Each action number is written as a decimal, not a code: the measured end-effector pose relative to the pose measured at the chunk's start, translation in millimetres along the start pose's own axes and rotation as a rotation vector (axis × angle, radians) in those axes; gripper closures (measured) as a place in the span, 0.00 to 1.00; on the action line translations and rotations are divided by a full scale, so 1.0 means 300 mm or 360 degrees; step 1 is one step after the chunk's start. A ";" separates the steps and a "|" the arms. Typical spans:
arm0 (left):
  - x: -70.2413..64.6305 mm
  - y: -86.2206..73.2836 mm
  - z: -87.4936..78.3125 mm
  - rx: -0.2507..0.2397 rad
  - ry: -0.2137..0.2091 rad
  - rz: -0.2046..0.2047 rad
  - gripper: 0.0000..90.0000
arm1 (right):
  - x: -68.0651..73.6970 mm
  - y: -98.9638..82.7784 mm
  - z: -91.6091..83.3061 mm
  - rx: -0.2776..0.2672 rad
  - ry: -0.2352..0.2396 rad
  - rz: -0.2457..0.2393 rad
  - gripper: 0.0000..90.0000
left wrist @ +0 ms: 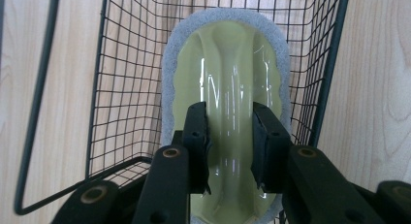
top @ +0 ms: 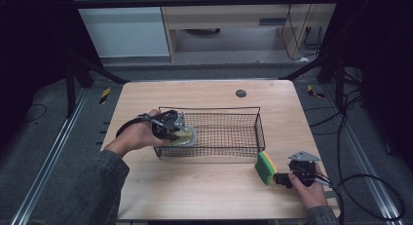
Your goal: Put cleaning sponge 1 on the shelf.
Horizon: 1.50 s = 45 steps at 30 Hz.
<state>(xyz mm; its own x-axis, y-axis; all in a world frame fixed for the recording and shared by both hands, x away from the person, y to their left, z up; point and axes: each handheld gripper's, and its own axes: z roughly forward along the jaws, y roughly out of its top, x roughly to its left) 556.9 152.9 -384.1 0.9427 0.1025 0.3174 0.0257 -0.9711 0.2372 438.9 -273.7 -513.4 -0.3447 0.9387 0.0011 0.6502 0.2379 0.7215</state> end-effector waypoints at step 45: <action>0.029 -0.016 0.136 0.0063 -0.0145 -0.0087 0.78 | 0.002 -0.003 -0.003 -0.0001 0.0006 0.0000 0.01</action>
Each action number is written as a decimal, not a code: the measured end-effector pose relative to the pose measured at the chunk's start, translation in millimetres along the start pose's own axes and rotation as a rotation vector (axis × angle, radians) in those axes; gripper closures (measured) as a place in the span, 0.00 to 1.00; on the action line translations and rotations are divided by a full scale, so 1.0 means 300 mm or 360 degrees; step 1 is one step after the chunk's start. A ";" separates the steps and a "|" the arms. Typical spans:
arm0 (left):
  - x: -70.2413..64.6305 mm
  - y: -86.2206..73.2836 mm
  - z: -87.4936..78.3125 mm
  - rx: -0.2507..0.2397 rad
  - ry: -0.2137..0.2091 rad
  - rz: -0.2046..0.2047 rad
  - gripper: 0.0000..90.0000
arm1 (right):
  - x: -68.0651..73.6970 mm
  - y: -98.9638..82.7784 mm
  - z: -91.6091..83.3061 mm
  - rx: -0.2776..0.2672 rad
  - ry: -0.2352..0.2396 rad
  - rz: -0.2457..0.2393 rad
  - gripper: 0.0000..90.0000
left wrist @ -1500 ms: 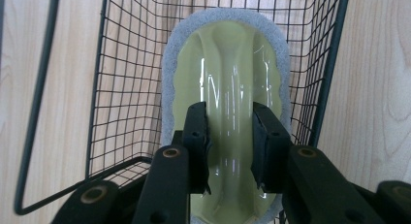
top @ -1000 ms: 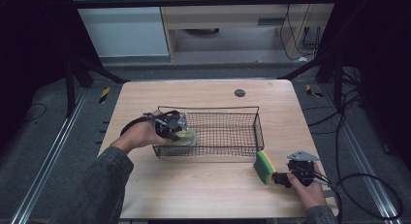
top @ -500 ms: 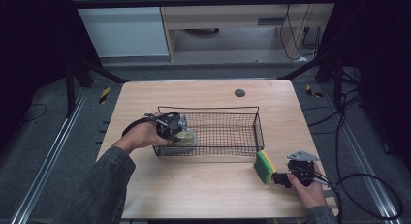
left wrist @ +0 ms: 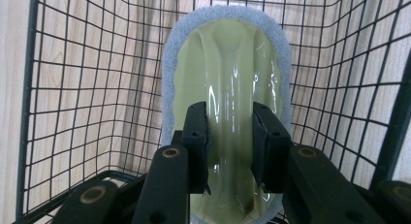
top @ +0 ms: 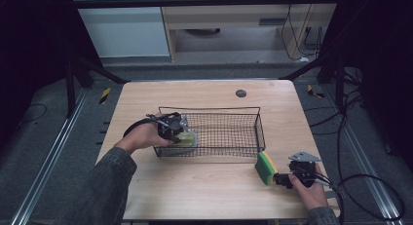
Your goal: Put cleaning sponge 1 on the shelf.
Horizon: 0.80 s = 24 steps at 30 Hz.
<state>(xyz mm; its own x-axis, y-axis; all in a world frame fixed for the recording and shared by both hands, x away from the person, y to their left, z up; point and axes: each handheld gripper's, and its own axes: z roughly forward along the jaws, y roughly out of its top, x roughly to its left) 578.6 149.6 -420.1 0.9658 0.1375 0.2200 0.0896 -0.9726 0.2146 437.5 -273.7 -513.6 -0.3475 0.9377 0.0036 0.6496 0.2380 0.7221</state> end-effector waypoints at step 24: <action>0.001 -0.009 -0.040 -0.0096 -0.0007 -0.0071 0.72 | 0.000 0.000 0.000 0.0000 0.0001 0.0001 0.01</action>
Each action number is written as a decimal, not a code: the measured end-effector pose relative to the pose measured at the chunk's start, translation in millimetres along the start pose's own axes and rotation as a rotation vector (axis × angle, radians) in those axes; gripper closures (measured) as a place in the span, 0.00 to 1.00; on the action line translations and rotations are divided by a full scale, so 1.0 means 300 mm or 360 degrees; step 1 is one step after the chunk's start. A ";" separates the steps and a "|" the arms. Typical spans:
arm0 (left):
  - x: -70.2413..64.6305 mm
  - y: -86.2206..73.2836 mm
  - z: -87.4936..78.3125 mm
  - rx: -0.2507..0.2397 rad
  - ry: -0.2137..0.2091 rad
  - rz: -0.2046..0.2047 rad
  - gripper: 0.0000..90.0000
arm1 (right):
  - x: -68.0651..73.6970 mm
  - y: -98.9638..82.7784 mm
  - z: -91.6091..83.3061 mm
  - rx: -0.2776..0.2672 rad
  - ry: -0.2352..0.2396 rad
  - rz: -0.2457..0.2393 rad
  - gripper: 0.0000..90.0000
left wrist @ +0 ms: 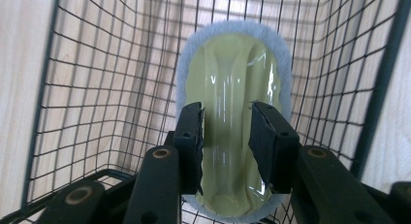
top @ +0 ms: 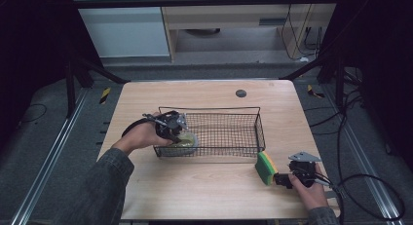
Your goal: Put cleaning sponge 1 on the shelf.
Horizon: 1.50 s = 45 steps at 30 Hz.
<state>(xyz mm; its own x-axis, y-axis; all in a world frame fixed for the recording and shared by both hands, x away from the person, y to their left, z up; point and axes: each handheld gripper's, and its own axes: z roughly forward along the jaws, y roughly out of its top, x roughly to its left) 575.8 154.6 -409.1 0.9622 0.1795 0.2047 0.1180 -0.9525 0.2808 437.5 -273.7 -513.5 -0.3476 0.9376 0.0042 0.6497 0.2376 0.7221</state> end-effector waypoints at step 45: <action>-0.089 0.066 -0.096 -0.0269 0.0344 -0.0302 0.06 | -0.001 -0.001 0.000 -0.0004 -0.0004 -0.0010 0.01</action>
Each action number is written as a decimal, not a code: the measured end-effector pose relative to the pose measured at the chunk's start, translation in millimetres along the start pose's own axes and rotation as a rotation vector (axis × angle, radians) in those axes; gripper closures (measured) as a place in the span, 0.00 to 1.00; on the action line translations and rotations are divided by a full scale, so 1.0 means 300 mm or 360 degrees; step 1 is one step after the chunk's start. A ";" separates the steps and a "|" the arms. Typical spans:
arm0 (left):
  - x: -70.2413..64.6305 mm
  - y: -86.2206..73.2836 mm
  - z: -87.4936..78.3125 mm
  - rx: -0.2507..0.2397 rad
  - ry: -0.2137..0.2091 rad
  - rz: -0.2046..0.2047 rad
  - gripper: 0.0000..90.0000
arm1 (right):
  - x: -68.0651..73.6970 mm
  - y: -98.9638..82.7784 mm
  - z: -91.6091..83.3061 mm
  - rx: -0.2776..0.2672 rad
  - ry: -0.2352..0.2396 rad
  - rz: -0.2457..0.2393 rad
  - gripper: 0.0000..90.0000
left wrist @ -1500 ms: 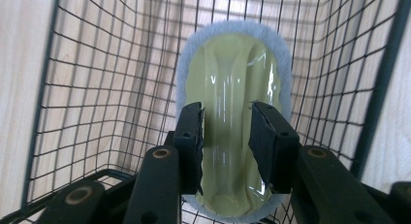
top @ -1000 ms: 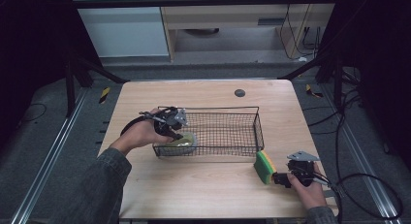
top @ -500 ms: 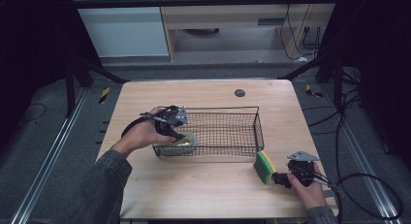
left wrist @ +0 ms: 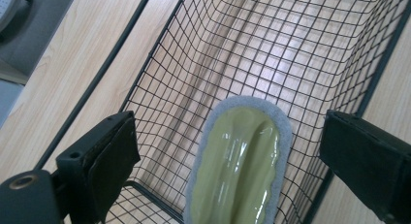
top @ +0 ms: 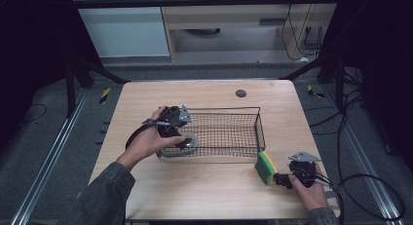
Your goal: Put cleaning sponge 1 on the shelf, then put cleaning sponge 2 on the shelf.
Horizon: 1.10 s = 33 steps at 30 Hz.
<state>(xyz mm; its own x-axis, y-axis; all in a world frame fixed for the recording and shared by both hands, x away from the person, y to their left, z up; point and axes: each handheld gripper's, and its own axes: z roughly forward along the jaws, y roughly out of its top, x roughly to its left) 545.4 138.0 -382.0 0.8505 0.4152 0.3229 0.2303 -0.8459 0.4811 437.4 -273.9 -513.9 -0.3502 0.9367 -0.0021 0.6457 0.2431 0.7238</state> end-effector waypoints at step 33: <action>-0.041 -0.310 -0.212 -0.0376 0.0177 -0.0652 0.04 | -0.013 0.008 -0.044 0.0051 -0.0031 -0.0040 0.08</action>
<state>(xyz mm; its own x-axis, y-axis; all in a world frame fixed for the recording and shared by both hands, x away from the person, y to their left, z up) 483.4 232.8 -379.1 0.6537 0.7423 0.1473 0.4111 -0.5118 0.7544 431.5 -280.3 -503.0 -0.3535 0.9348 -0.0340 0.6583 0.2745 0.7010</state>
